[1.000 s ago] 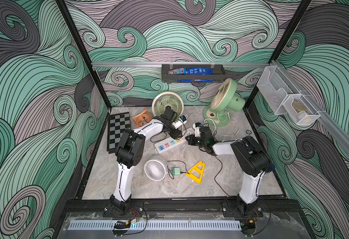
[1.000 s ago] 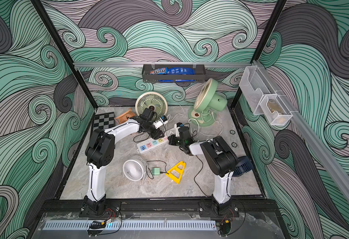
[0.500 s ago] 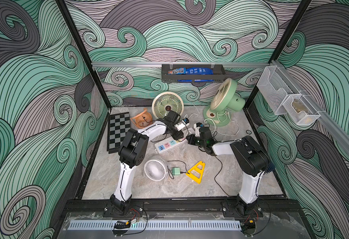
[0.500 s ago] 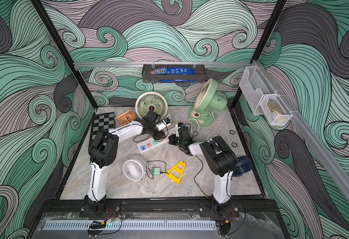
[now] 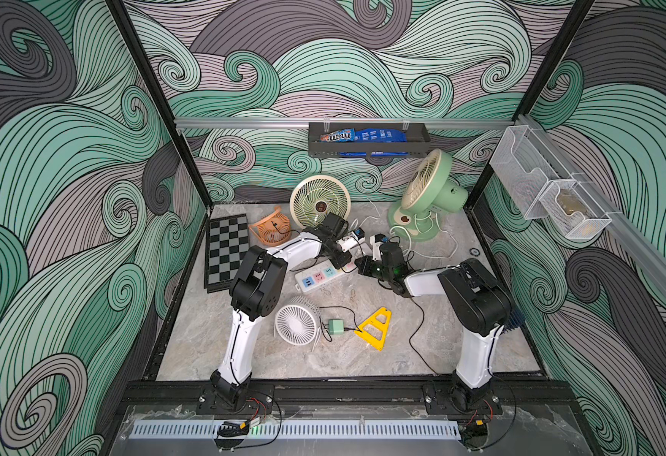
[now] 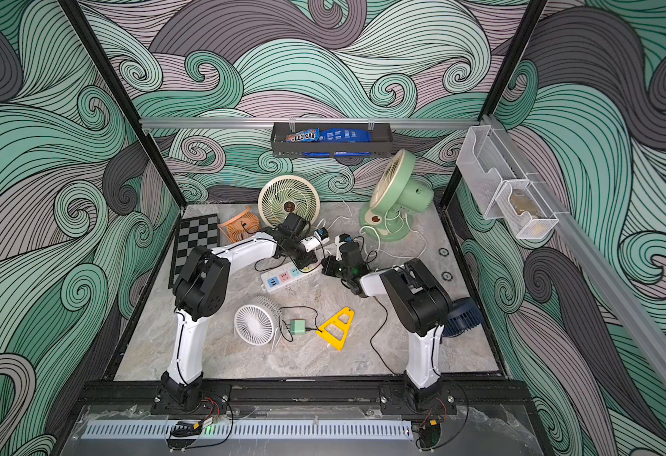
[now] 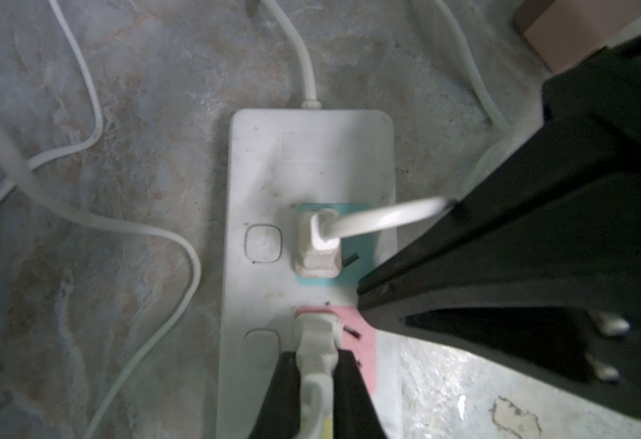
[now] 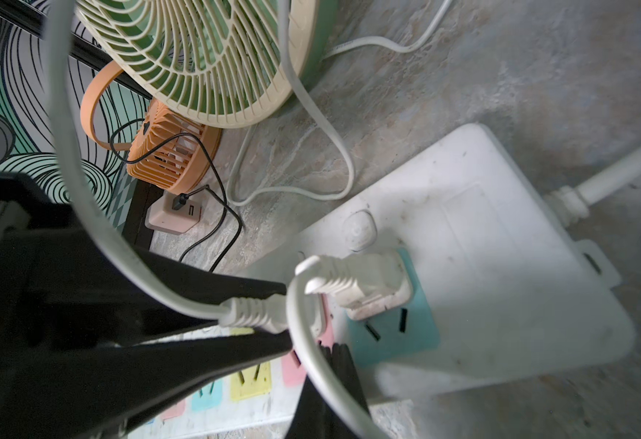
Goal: Unplug the desk fan from the power strip
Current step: Remove the plug from the socket.
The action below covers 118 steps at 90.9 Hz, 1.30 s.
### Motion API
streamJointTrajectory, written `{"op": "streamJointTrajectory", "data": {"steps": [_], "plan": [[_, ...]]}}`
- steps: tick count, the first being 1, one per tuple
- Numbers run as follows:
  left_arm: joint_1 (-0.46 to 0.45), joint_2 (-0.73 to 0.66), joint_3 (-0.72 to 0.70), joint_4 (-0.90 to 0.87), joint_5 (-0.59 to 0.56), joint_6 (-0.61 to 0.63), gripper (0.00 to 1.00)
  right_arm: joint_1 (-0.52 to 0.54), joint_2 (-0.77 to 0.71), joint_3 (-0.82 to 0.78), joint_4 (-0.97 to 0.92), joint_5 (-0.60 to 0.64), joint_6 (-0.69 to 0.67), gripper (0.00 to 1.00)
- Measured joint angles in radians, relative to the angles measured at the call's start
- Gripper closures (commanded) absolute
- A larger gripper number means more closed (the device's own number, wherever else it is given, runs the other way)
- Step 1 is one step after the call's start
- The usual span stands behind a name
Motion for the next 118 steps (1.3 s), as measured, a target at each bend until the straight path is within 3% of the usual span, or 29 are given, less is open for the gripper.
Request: {"op": "streamJointTrajectory", "data": {"steps": [34,60,77,90,118], "plan": [[-0.016,-0.002,-0.001,0.002,-0.049,0.003,1.0,0.0,0.021,0.014,0.019,-0.002,0.016,0.94],[-0.047,-0.06,-0.121,0.143,-0.148,0.017,1.0,0.005,0.035,0.023,0.033,-0.003,0.034,0.94],[-0.01,0.011,0.036,-0.031,-0.047,-0.013,1.0,0.005,0.04,0.024,0.043,-0.001,0.04,0.94],[-0.002,0.008,0.019,-0.014,-0.011,-0.003,1.0,0.006,0.045,0.027,0.048,-0.002,0.047,0.94],[-0.063,-0.06,-0.121,0.145,-0.191,0.082,1.0,0.006,0.045,0.027,0.048,-0.003,0.048,0.94]]}}
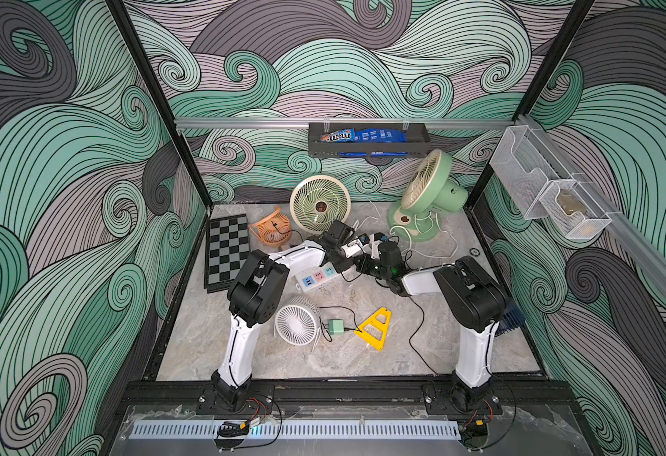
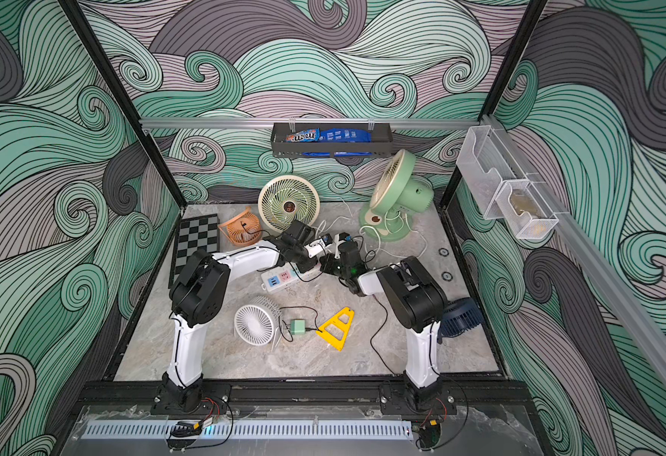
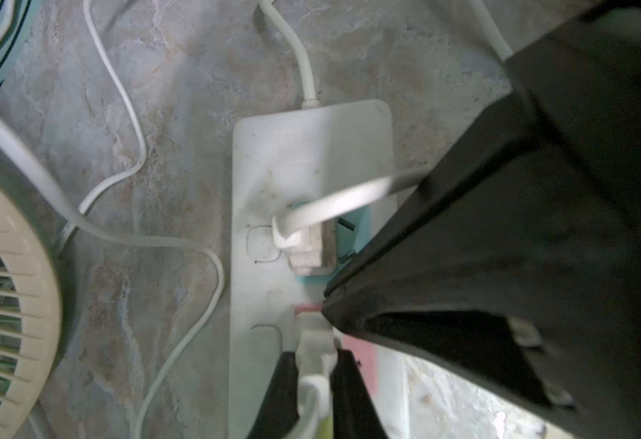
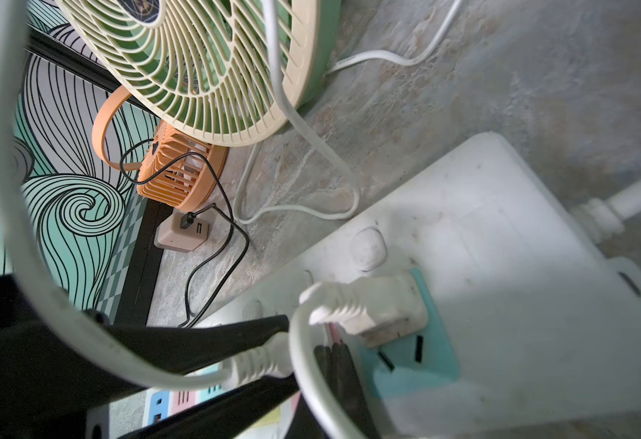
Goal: Unplug the desk fan from the power strip
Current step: Remove the plug from the socket.
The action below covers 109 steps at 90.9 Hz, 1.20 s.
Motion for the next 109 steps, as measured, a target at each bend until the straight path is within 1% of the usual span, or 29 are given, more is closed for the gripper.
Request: {"op": "streamJointTrajectory", "data": {"steps": [24,33,41,49,57,67,76,85,100,109], "plan": [[0.023,0.012,0.038,-0.059,0.07,-0.017,1.0,0.004,0.0,0.0,-0.001,0.0,0.0,0.94],[0.019,0.006,0.019,-0.032,0.058,0.006,1.0,0.005,0.0,0.0,0.0,0.002,0.0,0.94],[0.005,-0.01,-0.02,0.017,0.012,0.02,1.0,0.005,0.0,0.0,-0.001,0.001,0.0,0.94],[0.002,-0.011,-0.016,0.011,-0.001,0.019,1.0,0.005,0.0,0.0,-0.001,0.002,0.0,0.94],[0.019,0.003,0.023,-0.037,0.027,-0.005,1.0,0.006,0.0,0.0,-0.001,0.002,0.0,0.94],[0.044,0.037,0.098,-0.122,0.094,-0.042,1.0,0.007,0.0,0.0,0.0,0.005,0.0,0.94],[0.05,0.043,0.109,-0.137,0.122,-0.039,1.0,0.01,0.0,0.0,0.0,0.008,0.0,0.94],[0.039,0.03,0.074,-0.099,0.098,-0.01,1.0,0.011,0.0,0.0,0.0,0.011,0.0,0.94],[-0.005,-0.013,-0.014,0.006,-0.026,0.033,1.0,0.012,0.0,0.001,0.0,0.012,0.0,0.94],[-0.006,-0.013,-0.007,-0.005,-0.029,0.029,1.0,0.012,0.0,0.001,0.0,0.013,-0.001,0.94]]}}
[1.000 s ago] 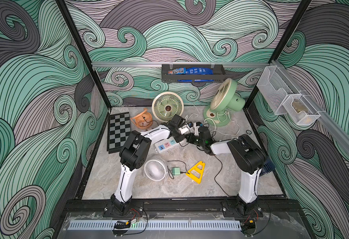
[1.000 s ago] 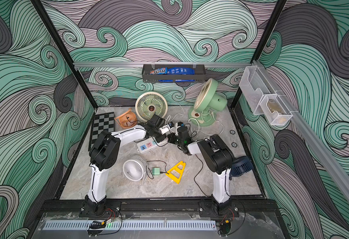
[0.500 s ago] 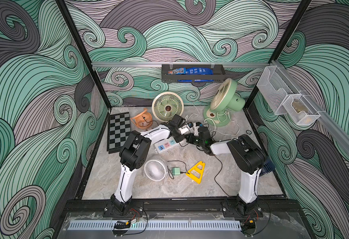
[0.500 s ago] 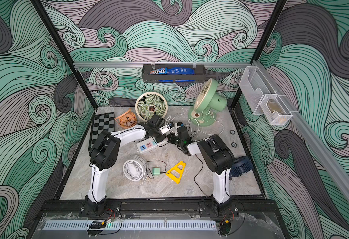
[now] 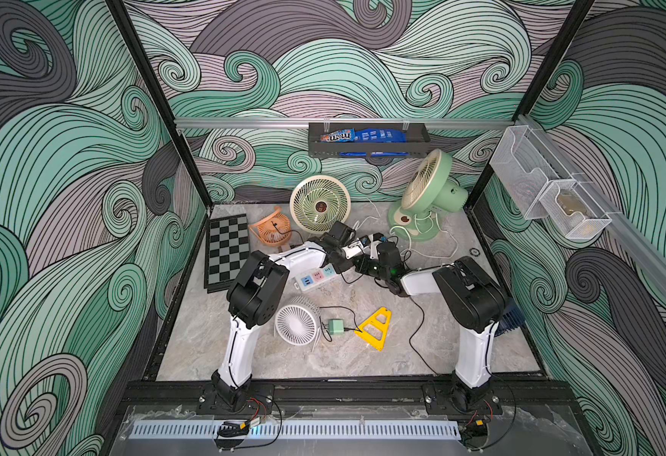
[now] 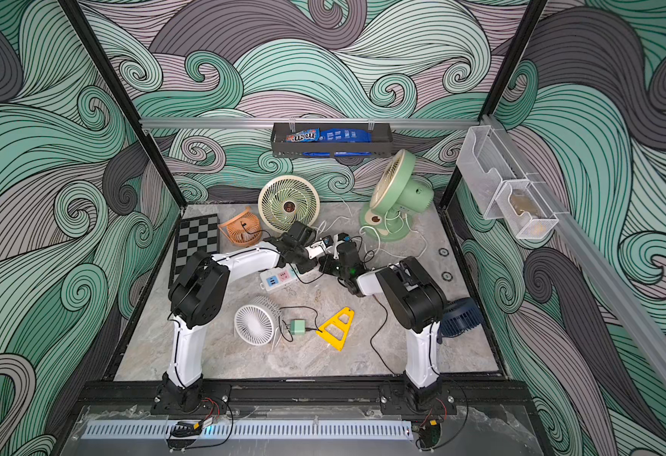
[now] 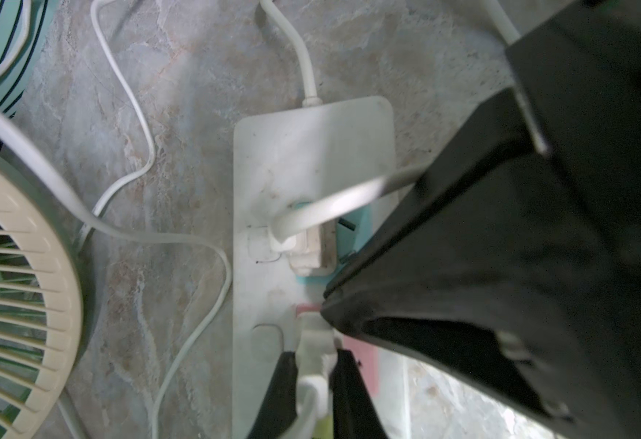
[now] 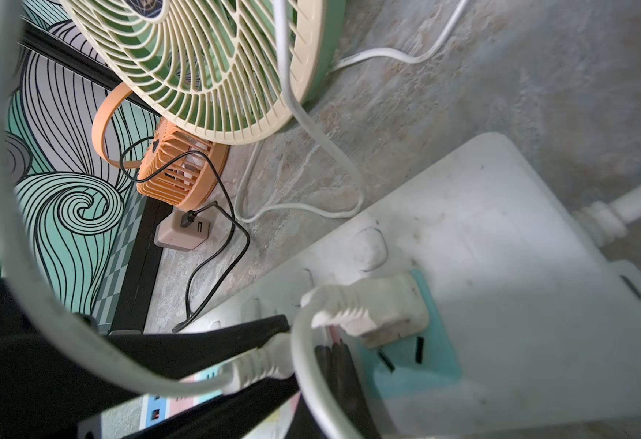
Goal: Unplug the desk fan from the power strip
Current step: Remove the plug from the socket.
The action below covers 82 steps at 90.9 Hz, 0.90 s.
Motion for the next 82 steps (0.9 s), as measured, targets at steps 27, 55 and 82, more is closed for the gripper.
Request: {"op": "streamJointTrajectory", "data": {"steps": [27,55,82], "plan": [[0.049,0.037,0.086,-0.109,0.137,-0.053,1.0,0.005,0.0,0.001,-0.002,0.003,0.0,0.94],[0.004,0.006,0.022,-0.034,0.008,-0.006,1.0,0.005,0.0,0.002,-0.004,0.005,0.0,0.94],[0.031,0.029,0.078,-0.1,0.082,-0.039,1.0,0.006,0.0,0.002,-0.004,0.006,0.0,0.94]]}}
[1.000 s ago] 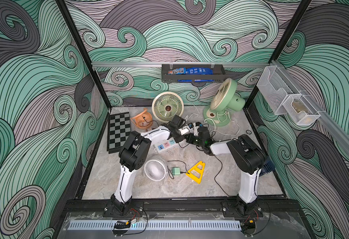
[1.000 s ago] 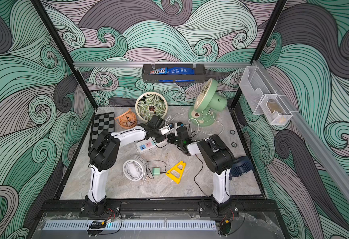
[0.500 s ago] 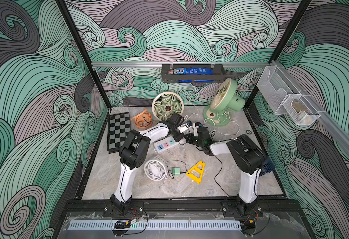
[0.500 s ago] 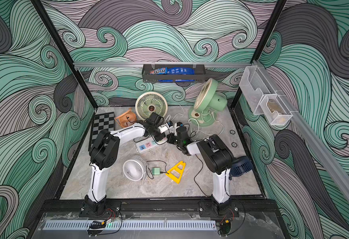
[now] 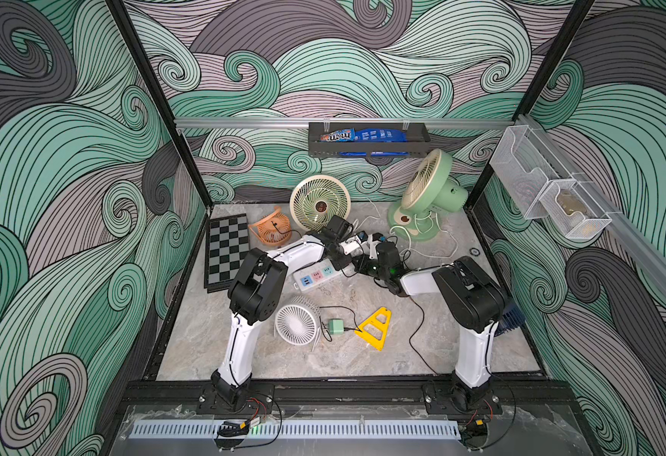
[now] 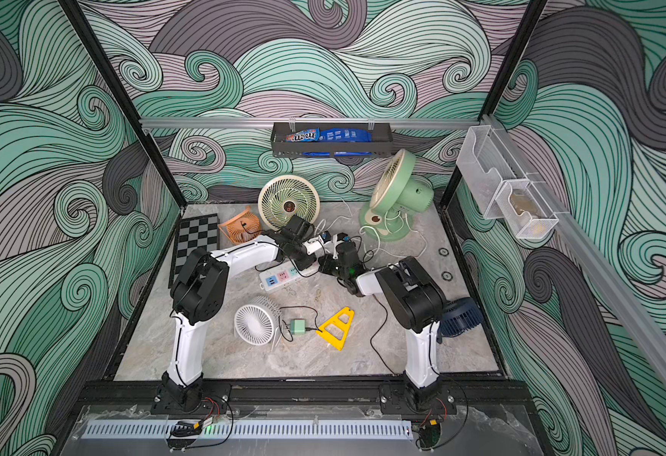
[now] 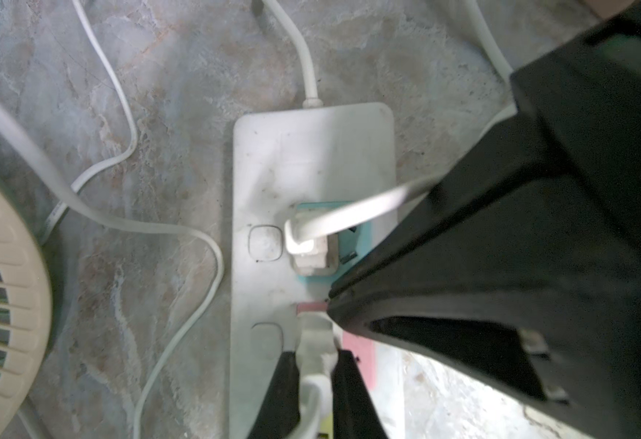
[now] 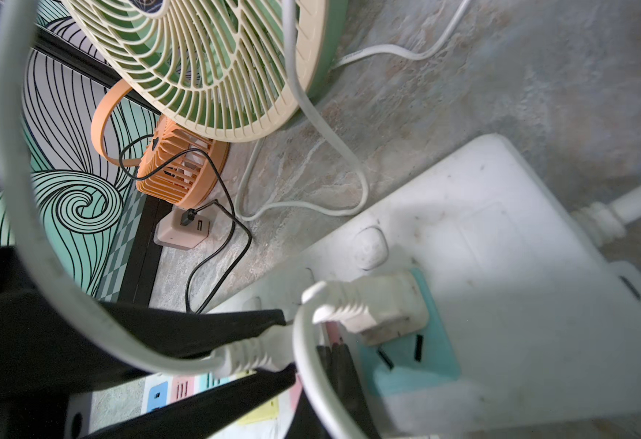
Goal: Unplug the desk fan from the power strip
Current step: Remove the plug from the socket.
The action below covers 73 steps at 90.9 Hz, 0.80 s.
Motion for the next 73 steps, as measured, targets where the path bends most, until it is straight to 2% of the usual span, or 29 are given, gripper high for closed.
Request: {"op": "streamJointTrajectory", "data": {"steps": [12,37,60,73], "plan": [[-0.001,-0.009,-0.022,0.026,0.0,-0.005,1.0,0.0,0.0,0.0,0.0,0.0,0.0,0.94],[0.013,0.007,0.024,-0.035,0.034,-0.038,1.0,0.003,0.0,0.0,0.0,0.0,0.0,0.94],[-0.022,-0.019,-0.035,0.036,-0.061,0.009,1.0,0.003,0.0,0.0,0.0,0.0,0.0,0.94],[-0.006,-0.014,-0.013,0.004,-0.039,-0.023,1.0,0.003,0.0,0.0,0.0,0.0,0.0,0.94]]}}
